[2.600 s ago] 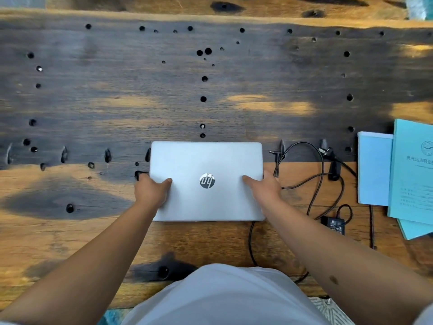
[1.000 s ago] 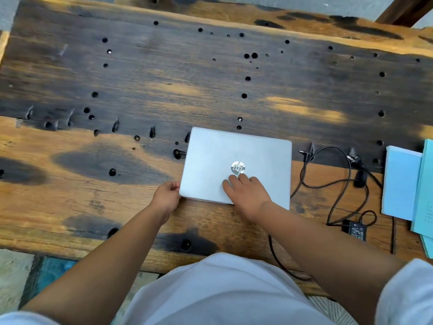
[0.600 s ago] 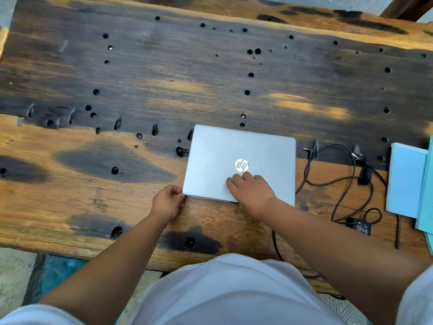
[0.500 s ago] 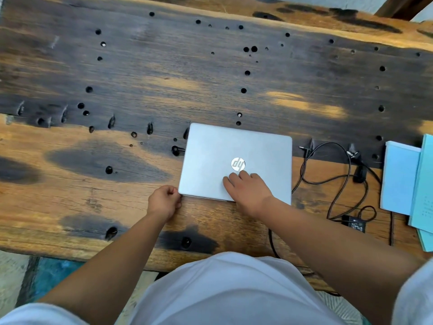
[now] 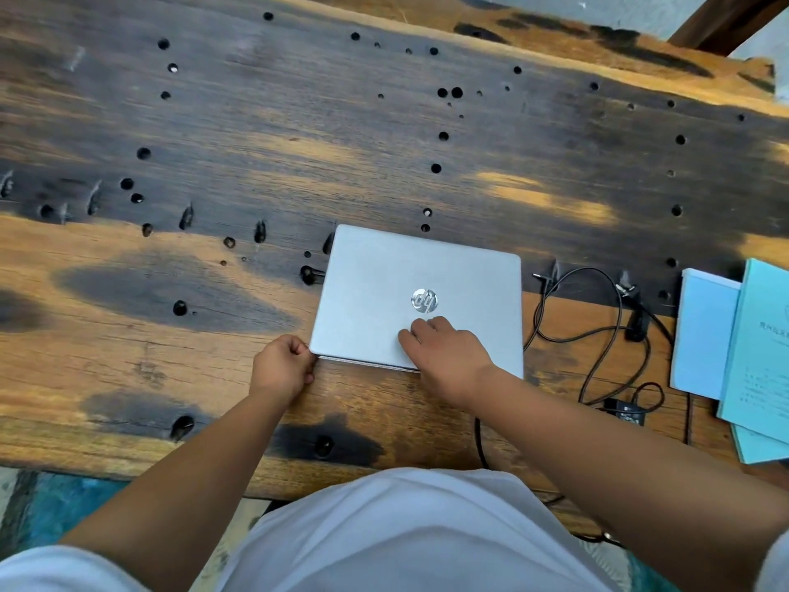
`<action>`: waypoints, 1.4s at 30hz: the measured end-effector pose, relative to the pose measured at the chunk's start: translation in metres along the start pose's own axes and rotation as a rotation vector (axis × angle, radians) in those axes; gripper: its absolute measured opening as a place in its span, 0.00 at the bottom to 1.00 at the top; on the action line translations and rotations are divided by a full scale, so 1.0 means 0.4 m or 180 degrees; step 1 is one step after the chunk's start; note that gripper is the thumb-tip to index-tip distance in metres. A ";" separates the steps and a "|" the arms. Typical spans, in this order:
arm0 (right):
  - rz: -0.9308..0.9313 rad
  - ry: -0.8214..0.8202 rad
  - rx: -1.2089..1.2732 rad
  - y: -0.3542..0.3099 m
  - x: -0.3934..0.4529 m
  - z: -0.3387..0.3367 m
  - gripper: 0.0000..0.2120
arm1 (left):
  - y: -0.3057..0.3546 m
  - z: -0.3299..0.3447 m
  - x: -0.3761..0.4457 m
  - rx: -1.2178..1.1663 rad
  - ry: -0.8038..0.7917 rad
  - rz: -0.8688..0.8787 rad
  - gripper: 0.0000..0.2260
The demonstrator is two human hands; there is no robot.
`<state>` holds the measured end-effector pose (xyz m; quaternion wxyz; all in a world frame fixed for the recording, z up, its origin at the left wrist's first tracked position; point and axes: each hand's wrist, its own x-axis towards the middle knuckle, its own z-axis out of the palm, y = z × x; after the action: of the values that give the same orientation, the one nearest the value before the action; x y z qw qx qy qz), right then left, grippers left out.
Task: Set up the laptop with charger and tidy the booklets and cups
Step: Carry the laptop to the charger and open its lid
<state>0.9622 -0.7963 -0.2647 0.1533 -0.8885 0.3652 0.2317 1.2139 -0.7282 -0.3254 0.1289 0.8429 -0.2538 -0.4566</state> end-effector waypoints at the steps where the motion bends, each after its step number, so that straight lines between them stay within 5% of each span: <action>1: -0.0012 0.0005 0.0032 0.003 -0.005 -0.007 0.22 | -0.001 0.000 -0.001 0.0008 0.0010 0.0013 0.10; 14: -0.0100 0.0010 0.0599 0.079 -0.041 -0.174 0.10 | 0.019 -0.003 -0.005 -0.0059 -0.0060 -0.0109 0.16; 33: 0.0538 0.1332 0.1569 0.265 0.010 -0.423 0.10 | 0.015 -0.006 0.014 -0.0260 -0.0171 -0.0211 0.14; 42: 0.0795 0.1543 0.1775 0.355 0.101 -0.465 0.07 | 0.015 -0.005 0.019 -0.0200 -0.0162 -0.0253 0.14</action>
<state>0.9411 -0.9992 -0.1434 0.2689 -0.7904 0.5452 -0.0762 1.2169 -0.7375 -0.3269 0.1306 0.8360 -0.2089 -0.4904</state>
